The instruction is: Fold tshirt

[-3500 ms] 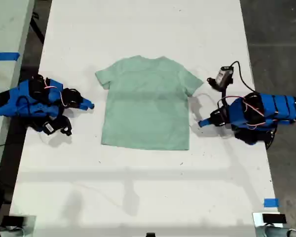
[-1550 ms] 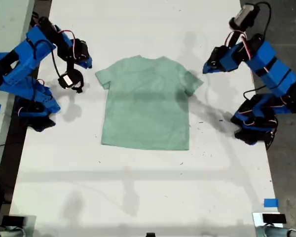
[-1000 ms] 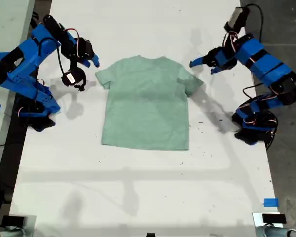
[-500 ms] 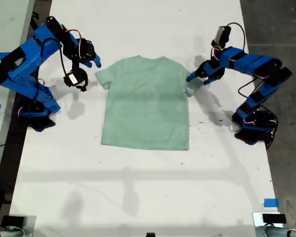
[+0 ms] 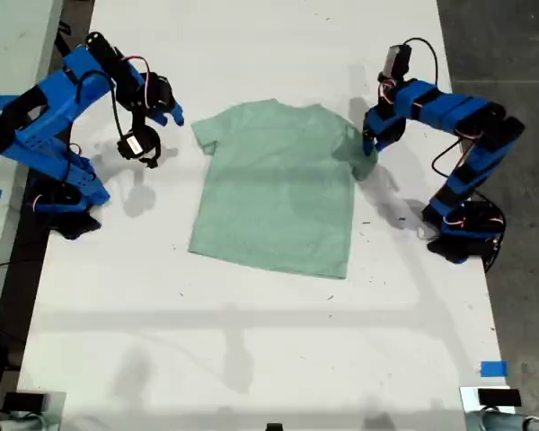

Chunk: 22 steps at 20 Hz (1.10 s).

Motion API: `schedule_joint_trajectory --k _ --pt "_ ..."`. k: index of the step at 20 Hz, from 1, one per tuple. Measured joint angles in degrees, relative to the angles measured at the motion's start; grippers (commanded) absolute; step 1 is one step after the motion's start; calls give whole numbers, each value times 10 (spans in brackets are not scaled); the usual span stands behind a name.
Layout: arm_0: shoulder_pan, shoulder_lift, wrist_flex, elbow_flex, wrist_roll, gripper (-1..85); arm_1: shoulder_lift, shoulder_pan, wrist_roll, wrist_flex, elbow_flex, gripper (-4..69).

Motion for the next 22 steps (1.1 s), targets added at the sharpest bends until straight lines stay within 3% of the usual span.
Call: schedule_joint_trajectory --k 3,7,13,14,15,16,17,19,22 --pt "9 0 -5 10 -1 83 47 -41 8 74 -50 -12" --pt "14 0 -18 15 -6 81 54 -139 81 83 -176 -12" --pt "30 0 -20 15 -18 79 -44 -219 196 -71 -273 -5" --pt "31 0 -20 15 -18 79 -81 -222 208 -96 -280 59" --pt "31 0 -20 15 -18 79 -122 -223 219 -112 -291 254" --pt "31 0 -20 15 -22 78 -169 -222 228 -114 -314 362" --pt "31 3 -20 15 -25 78 -221 -221 230 -100 -353 412" --pt "32 10 -20 15 -27 83 -263 -223 230 -44 -406 428" --pt "40 10 -20 15 -28 116 -209 -250 216 25 -425 385"
